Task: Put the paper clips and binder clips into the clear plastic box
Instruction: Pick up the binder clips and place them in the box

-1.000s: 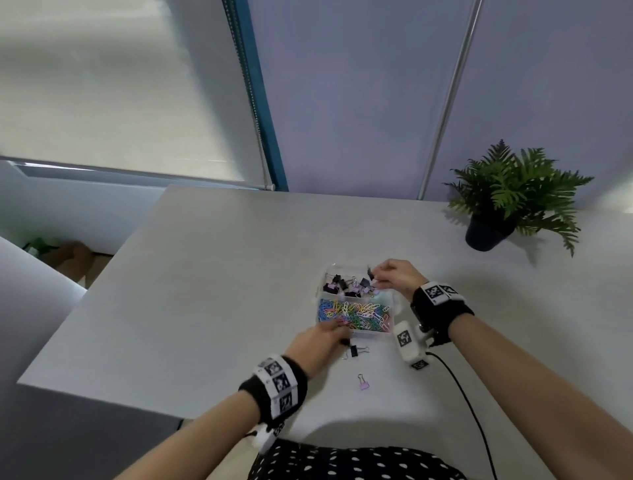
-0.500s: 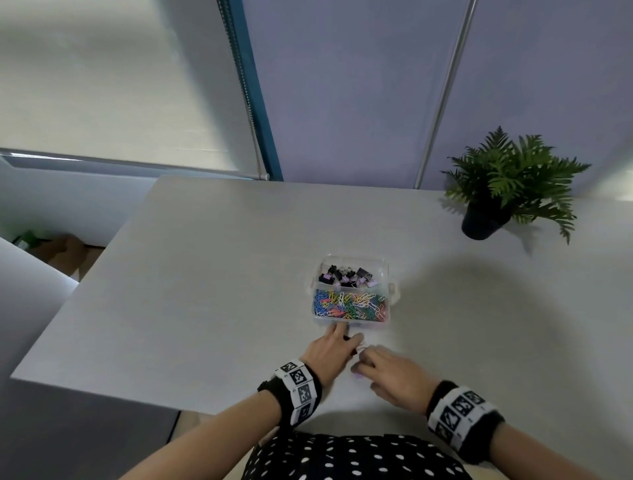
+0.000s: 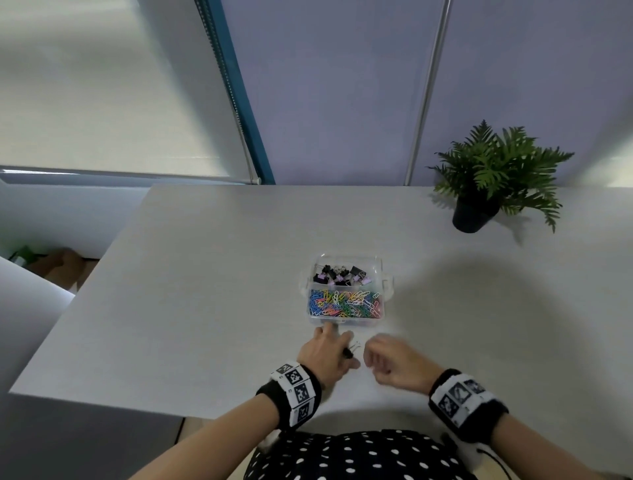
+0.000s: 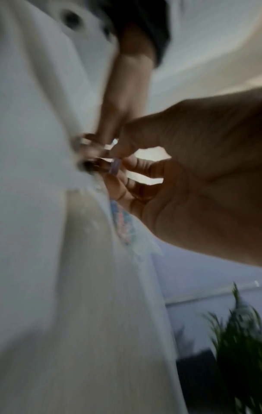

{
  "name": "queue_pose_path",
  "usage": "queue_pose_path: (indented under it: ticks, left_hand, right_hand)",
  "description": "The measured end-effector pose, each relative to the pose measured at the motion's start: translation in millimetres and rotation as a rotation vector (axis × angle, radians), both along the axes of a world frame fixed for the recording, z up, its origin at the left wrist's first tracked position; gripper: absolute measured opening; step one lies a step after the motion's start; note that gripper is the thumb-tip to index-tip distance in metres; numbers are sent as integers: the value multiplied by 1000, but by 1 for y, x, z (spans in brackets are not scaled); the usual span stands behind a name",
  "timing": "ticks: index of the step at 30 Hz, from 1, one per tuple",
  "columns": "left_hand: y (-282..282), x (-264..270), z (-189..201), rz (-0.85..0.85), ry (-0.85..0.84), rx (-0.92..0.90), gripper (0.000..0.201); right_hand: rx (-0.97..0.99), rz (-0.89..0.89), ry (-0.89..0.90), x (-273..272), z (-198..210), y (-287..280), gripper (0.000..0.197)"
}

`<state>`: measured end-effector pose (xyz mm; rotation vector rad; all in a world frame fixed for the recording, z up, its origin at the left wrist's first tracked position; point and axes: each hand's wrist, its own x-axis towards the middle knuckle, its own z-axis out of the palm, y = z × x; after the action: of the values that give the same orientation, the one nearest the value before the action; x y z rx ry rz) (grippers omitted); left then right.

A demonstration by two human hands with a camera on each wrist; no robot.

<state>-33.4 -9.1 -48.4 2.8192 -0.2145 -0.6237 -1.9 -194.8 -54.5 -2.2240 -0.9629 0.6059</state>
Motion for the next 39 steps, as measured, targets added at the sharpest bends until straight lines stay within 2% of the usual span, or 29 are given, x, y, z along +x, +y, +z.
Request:
queue_pose_path:
  ticks: [2,4,8,10,14,17,20,24,26,28,31,34,36,38,39]
  left_hand:
    - [-10,1,0,4,-24,17,42]
    - [-14,0,-2,-8,-34,8,39]
    - [-6,-5,-7,-14,-25,-68,43]
    - [0,-6,-8,-7,-11,-97,40]
    - [13,-10,0,24,9,-137,29]
    - [27,-14,10,93,19,-203,28]
    - [43,-6,31,173,-43,-279,33]
    - [49,49,59,253,-184,-331,31]
    - [45,85,60,292,-198,-336,28]
    - [41,114,53,292,-157,-294,27]
    - [40,134,42,216,-45,-182,35]
    - [47,124,34,280,-114,-189,53]
    - [56,107,29,375,-205,-168,63]
    - [66,89,24,438,-141,-152,62]
    - [70,81,21,462,-75,-170,55]
  right_hand:
    - [126,-123,31,19,22,2,15]
    - [206,-236,-16,43,38,8,18]
    - [201,-396,-84,95,48,30,4]
    - [147,-460,-55,114,46,40,10]
    - [-91,-341,-137,120,39,45,18]
    - [-143,-272,-213,107,29,31,17]
    - [-165,-242,-295,95,11,15,16]
    - [-100,-187,-470,75,-12,12,18]
    - [-153,-139,-567,62,-12,16,7]
    - [-228,-95,-614,51,-13,19,19]
    - [-270,-82,-606,43,-12,18,24]
    - [-236,-95,-660,40,-15,15,15]
    - [-223,-95,-655,37,-17,15,36]
    - [-237,-99,-634,33,-16,14,49]
    - [-254,-86,-626,30,-15,15,53]
